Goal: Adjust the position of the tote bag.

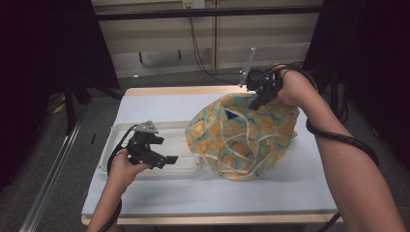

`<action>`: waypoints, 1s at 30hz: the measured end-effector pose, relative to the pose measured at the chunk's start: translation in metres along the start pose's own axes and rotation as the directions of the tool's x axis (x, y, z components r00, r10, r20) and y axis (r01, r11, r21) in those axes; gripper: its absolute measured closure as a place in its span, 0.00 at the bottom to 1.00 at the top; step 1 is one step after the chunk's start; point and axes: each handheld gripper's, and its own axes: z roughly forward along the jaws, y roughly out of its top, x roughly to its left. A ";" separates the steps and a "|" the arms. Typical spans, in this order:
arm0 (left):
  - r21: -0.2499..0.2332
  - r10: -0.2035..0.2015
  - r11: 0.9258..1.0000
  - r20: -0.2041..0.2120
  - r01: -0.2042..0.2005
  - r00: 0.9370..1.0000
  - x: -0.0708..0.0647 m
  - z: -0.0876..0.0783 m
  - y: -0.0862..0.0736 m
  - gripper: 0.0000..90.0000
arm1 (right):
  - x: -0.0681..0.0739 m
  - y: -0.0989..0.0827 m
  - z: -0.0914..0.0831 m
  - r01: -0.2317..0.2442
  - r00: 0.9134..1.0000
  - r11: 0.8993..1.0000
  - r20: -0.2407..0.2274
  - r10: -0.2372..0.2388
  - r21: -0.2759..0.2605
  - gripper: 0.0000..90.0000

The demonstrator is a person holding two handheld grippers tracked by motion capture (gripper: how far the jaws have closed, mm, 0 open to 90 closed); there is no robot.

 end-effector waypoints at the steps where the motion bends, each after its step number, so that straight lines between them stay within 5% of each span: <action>1: -0.007 0.005 1.000 0.000 -0.005 1.000 0.000 -0.001 0.001 0.05 | -0.001 -0.001 0.000 0.007 1.000 1.000 0.004 -0.007 -0.003 1.00; 8: -0.017 0.005 1.000 0.006 -0.005 1.000 0.000 -0.004 0.004 0.05 | -0.003 -0.002 0.000 -0.014 1.000 1.000 -0.002 0.014 -0.005 0.94; 17: -0.019 0.024 1.000 0.019 -0.024 1.000 -0.006 -0.006 0.019 0.05 | -0.006 -0.015 -0.002 -0.078 0.997 0.997 0.021 0.078 -0.015 0.61; 20: -0.022 0.032 0.999 0.030 -0.032 0.999 -0.008 -0.003 0.026 0.05 | -0.005 -0.022 -0.008 -0.158 0.986 0.987 0.041 0.159 -0.017 0.51; 30: 0.001 0.061 0.998 0.061 -0.062 0.996 -0.016 0.006 0.051 0.06 | 0.007 -0.054 -0.028 -0.275 0.957 0.960 0.079 0.278 -0.051 0.41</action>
